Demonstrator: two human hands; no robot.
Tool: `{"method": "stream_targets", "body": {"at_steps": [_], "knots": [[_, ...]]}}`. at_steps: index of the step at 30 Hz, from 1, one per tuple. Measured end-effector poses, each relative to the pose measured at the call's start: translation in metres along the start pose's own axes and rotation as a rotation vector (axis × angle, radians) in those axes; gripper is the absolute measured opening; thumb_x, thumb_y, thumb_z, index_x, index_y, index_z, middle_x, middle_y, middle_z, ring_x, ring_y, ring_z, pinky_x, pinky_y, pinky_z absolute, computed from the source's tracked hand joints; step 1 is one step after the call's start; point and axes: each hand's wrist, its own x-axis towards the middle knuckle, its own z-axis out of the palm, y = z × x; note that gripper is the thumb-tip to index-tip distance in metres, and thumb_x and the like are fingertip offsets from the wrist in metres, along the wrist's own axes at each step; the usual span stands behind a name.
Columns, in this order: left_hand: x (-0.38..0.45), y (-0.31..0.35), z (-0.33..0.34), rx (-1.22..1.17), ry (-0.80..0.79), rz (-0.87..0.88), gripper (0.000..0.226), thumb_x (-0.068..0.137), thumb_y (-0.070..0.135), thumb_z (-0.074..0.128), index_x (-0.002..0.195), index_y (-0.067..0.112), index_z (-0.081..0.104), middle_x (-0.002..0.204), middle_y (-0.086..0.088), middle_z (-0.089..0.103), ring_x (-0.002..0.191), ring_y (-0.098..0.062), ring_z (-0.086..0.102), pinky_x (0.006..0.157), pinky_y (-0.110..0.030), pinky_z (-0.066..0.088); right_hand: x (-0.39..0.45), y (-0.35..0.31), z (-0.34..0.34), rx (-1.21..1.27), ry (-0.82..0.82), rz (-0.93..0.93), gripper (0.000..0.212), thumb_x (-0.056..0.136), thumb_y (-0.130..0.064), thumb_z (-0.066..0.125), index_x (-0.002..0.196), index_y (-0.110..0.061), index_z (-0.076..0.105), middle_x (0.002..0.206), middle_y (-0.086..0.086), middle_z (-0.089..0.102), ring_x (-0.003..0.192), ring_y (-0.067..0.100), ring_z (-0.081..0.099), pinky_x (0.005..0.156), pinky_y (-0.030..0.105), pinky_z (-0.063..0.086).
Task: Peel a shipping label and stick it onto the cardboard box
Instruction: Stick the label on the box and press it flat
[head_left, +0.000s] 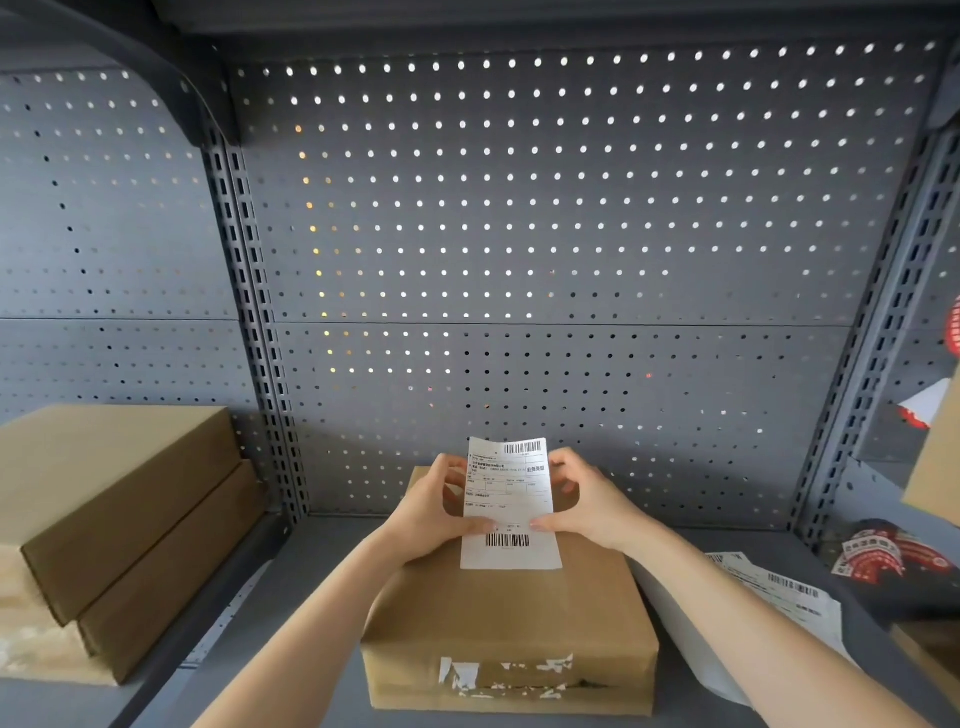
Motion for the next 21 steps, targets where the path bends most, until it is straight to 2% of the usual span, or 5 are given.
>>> {"method": "stream_targets", "body": {"at_steps": [8, 11, 16, 19, 21], "knots": [[0.019, -0.003, 0.005, 0.083, -0.028, -0.037, 0.065, 0.065, 0.028, 0.085, 0.114, 0.024, 0.043, 0.105, 0.013, 0.058, 0.094, -0.006, 0.059, 0.078, -0.023, 0.055, 0.021, 0.007, 0.004, -0.096, -0.024, 0.073, 0.058, 0.062, -0.038, 0.083, 0.107, -0.04, 0.047, 0.118, -0.003, 0.05, 0.113, 0.02, 0.045, 0.097, 0.04, 0.041], [0.026, -0.002, 0.005, 0.104, 0.01, -0.081, 0.05, 0.069, 0.038, 0.08, 0.105, 0.023, 0.048, 0.1, 0.013, 0.064, 0.088, -0.005, 0.062, 0.076, -0.024, 0.055, 0.029, 0.009, 0.004, -0.125, 0.001, 0.1, 0.049, 0.059, -0.05, 0.078, 0.1, -0.042, 0.052, 0.109, -0.004, 0.05, 0.109, 0.021, 0.046, 0.096, 0.04, 0.042], [0.037, -0.004, 0.015, 0.524, 0.14, -0.096, 0.052, 0.076, 0.063, 0.061, 0.107, 0.021, 0.051, 0.11, 0.007, 0.063, 0.103, -0.018, 0.056, 0.085, -0.031, 0.041, 0.038, 0.009, 0.01, -0.278, 0.119, 0.059, 0.036, 0.068, -0.056, 0.073, 0.081, -0.029, 0.052, 0.075, -0.013, 0.053, 0.092, 0.014, 0.045, 0.084, 0.034, 0.041], [0.04, -0.009, 0.018, 0.605, 0.153, -0.108, 0.053, 0.081, 0.065, 0.051, 0.111, 0.021, 0.051, 0.115, 0.004, 0.059, 0.109, -0.022, 0.052, 0.091, -0.035, 0.039, 0.041, 0.01, 0.012, -0.355, 0.15, 0.045, 0.036, 0.073, -0.058, 0.067, 0.07, -0.033, 0.041, 0.069, -0.016, 0.047, 0.089, 0.013, 0.042, 0.077, 0.033, 0.035], [0.043, -0.011, 0.019, 0.632, 0.149, -0.118, 0.047, 0.084, 0.062, 0.047, 0.103, 0.019, 0.051, 0.111, 0.001, 0.059, 0.108, -0.024, 0.052, 0.091, -0.037, 0.039, 0.044, 0.012, 0.014, -0.375, 0.175, 0.056, 0.035, 0.077, -0.057, 0.063, 0.068, -0.033, 0.04, 0.065, -0.017, 0.045, 0.088, 0.013, 0.043, 0.077, 0.033, 0.035]]}}
